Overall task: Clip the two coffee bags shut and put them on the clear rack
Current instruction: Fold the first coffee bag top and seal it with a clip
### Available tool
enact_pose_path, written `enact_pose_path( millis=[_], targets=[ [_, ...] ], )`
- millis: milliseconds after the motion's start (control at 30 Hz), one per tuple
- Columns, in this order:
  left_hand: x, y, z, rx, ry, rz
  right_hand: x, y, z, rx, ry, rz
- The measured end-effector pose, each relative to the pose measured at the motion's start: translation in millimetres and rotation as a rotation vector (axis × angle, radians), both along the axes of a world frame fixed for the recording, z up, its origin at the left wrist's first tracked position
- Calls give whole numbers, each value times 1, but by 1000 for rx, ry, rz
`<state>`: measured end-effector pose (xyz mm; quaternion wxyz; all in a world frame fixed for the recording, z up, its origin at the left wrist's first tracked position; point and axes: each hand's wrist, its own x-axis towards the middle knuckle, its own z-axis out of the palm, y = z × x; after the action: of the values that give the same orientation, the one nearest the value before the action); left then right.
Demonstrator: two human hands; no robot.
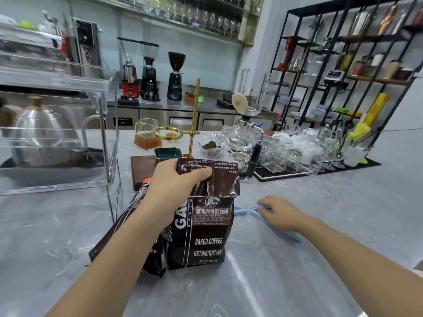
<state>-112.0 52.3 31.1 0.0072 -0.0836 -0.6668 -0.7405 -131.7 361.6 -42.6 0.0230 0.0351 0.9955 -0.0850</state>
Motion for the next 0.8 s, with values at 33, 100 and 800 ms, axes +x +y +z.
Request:
enact_pose_path(
  millis=[33, 100, 800],
  targets=[
    [-1, 0, -1, -2, -1, -1, 0, -1, 0, 32, -16, 23],
    [-2, 0, -1, -4, -1, -2, 2, -1, -1, 65, -7, 71],
    [-5, -3, -5, 7, -2, -26, 30, 1, -6, 26, 310, 323]
  ],
)
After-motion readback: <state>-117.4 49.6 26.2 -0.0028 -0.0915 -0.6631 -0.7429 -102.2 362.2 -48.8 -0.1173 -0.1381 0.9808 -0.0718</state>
